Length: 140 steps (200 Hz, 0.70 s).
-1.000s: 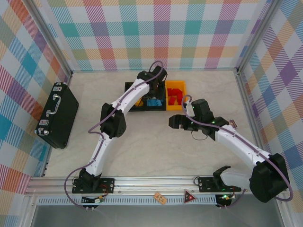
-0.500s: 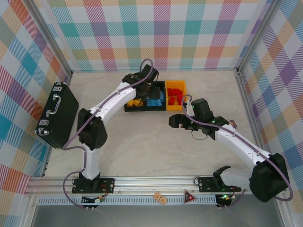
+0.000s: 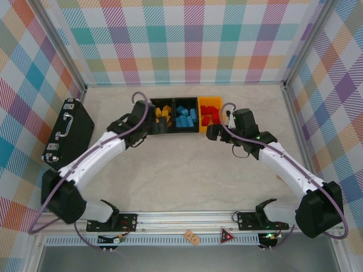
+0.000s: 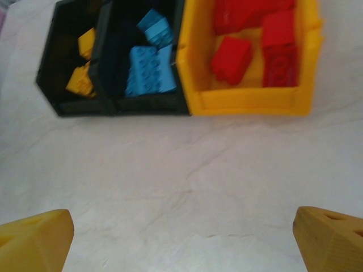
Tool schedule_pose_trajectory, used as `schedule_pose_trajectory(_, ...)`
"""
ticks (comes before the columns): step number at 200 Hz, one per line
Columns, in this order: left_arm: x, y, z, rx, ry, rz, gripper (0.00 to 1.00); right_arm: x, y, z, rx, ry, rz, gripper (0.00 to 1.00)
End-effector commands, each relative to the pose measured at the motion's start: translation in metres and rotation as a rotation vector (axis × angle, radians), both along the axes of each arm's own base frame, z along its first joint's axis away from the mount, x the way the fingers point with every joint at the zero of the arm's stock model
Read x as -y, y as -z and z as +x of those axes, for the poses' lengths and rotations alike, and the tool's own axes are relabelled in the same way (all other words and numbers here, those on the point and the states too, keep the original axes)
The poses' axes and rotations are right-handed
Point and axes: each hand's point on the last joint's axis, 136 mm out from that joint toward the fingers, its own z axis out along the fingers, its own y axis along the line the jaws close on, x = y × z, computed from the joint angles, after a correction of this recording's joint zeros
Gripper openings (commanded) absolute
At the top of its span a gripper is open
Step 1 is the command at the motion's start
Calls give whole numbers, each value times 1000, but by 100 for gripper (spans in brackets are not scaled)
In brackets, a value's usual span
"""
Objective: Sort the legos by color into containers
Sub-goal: Reset both arms
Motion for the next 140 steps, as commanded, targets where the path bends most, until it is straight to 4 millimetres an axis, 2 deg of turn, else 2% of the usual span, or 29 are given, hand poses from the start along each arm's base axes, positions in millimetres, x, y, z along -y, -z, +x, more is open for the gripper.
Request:
schedule_pose_trajectory(1,-43,-18,9,132,-117,30,100,40,-24,25,141,167,-147,99)
schedule_pose_trajectory(24,-82,-12,9,199,-197,92,100,85,-28,39,228,335,-330,99)
schedule_pose_trajectory(43,-102,-12,11,280,-217,134,100,117,-24,45,312,422,-468,99)
schedule_pose_trajectory(62,-135,7,9,251,-310,201,100,150,-15,44,358,530,-592,99)
schedule_pose_trajectory(77,-150,29,9,225,-344,224,100,172,-1,39,351,596,-629,99)
schedule_pose_trajectory(104,-164,68,14,230,-374,280,100,194,31,38,344,659,-625,99)
schedule_pose_trajectory(124,-169,95,23,241,-381,318,100,193,50,48,420,631,-599,99)
schedule_pose_trajectory(140,-163,104,28,293,-361,282,100,187,60,57,495,591,-539,99)
